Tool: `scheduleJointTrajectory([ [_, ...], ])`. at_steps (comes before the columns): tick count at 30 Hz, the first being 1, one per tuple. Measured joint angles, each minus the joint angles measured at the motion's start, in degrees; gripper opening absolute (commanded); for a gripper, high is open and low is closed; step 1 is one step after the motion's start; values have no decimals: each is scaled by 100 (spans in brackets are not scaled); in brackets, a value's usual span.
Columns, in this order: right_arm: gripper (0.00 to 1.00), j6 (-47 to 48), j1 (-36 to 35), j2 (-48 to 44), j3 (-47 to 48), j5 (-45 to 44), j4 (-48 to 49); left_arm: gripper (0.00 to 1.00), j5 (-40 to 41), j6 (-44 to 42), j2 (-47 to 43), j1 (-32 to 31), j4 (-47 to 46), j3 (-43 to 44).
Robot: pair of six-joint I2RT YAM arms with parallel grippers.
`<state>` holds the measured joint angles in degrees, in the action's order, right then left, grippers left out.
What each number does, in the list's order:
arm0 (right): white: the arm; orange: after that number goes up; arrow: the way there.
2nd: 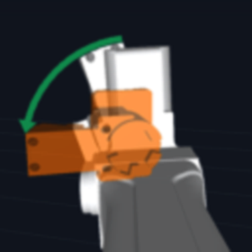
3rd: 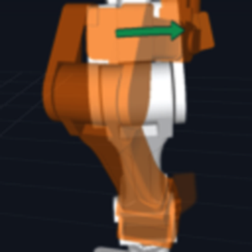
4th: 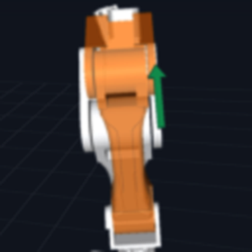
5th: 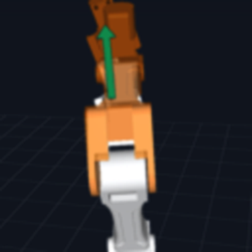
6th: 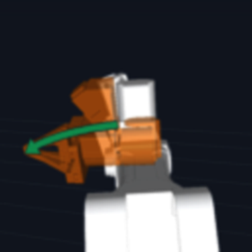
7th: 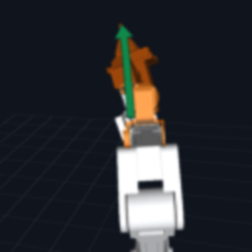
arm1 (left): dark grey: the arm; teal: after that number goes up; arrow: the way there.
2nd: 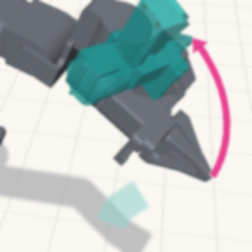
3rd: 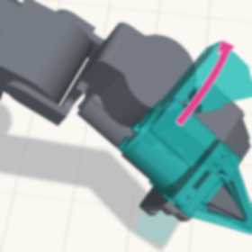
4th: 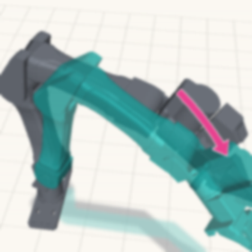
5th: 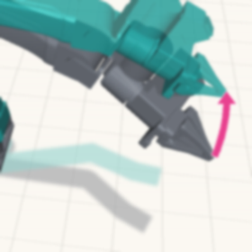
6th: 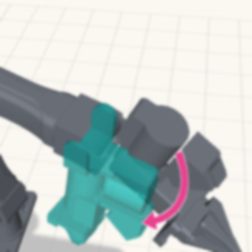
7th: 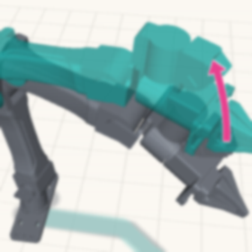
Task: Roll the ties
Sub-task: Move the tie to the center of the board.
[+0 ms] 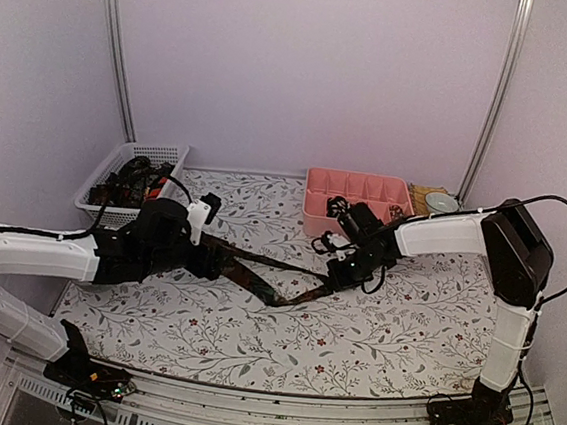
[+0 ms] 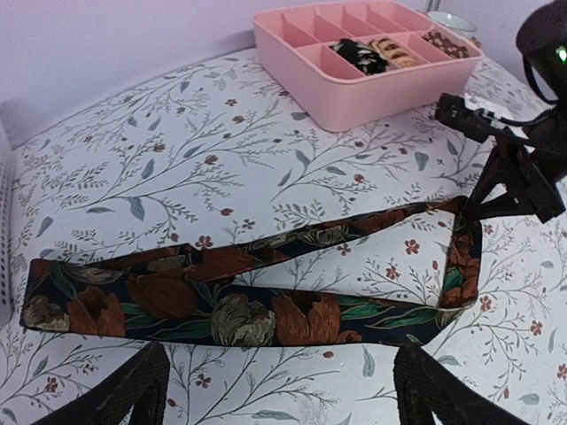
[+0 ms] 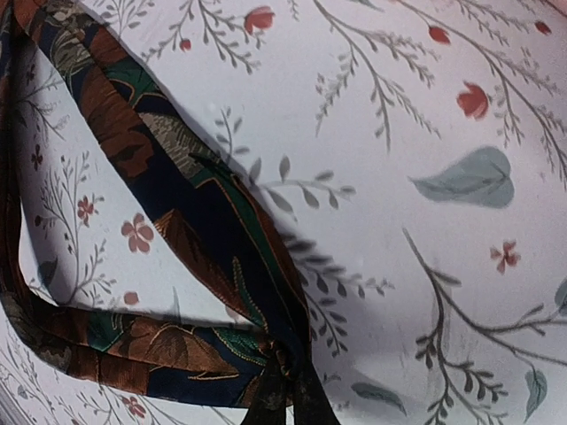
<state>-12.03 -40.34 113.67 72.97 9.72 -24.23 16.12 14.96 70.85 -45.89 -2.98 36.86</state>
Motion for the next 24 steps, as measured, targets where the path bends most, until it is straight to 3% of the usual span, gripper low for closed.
scheduleJointTrajectory([
  [7, 0, -46, -13, -1250, -994, -389, -693, 88, -636, -1416, 809, -741, -216, 649],
  [8, 4, -59, -13, -1493, -1110, -444, -787, 88, -713, -1609, 988, -863, -229, 822],
  [10, 21, -98, -11, -2009, -1298, -516, -946, 88, -866, -1956, 1377, -1104, -232, 1182],
  [14, 47, -170, -13, -2865, -1425, -542, -1202, 87, -1156, -2524, 2214, -1510, -192, 1915],
  [17, 62, -245, -13, -3189, -1449, -608, -1281, 86, -1329, -2833, 2765, -1703, -133, 2415],
  [24, 71, -269, 197, -3759, -1473, -774, -1456, 80, -1718, -3128, 3700, -1956, 181, 3320],
])
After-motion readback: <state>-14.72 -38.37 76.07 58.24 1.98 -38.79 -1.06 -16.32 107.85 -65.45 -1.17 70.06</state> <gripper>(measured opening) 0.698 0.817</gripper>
